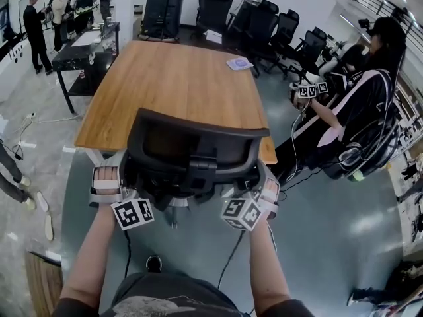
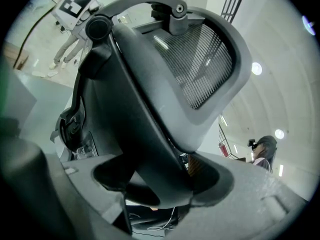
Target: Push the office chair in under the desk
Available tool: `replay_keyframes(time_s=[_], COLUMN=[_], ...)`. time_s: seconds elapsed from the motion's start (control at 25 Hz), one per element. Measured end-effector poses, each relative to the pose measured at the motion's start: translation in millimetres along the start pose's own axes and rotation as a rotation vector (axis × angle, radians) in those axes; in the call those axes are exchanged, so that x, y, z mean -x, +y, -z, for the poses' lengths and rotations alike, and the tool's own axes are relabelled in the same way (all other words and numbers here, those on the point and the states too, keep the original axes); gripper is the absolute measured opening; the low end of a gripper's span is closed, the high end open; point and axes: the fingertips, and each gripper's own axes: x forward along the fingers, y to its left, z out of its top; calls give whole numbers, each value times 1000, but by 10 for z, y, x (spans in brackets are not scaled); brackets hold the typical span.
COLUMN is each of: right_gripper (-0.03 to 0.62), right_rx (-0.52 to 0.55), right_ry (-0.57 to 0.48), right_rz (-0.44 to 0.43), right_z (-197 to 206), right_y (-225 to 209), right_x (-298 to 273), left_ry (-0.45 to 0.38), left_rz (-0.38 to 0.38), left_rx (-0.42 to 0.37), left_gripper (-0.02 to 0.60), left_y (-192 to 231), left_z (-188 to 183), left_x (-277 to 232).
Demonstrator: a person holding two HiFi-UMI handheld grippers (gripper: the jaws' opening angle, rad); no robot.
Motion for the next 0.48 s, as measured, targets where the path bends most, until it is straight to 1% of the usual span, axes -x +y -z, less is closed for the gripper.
replay_keyframes(time_s=[0.08,0.16,0.24,0.36,0.48], right_gripper=[308,312,346,357,357], right_rx=[9,19,15,-28,-62], right_ry=[-4,-4,10,18,1], right_rz=[-18,-22,-16,-8,2], right_z=[-12,4,74,169,226], right_y=[25,51,56,45,44], right_x=[-5,6,39,152,332], left_ry=[-12,-16,-13,-9,-26], left_rz=[-24,-68,-107,-138,-149], left_rx=[-16,-42,-58,-30,27], left_gripper=[301,318,330,333,310], left_y=[0,-13,-42,-65,-63], left_z=[20,44,52,56,-1], left_x=[17,55,110,229,404])
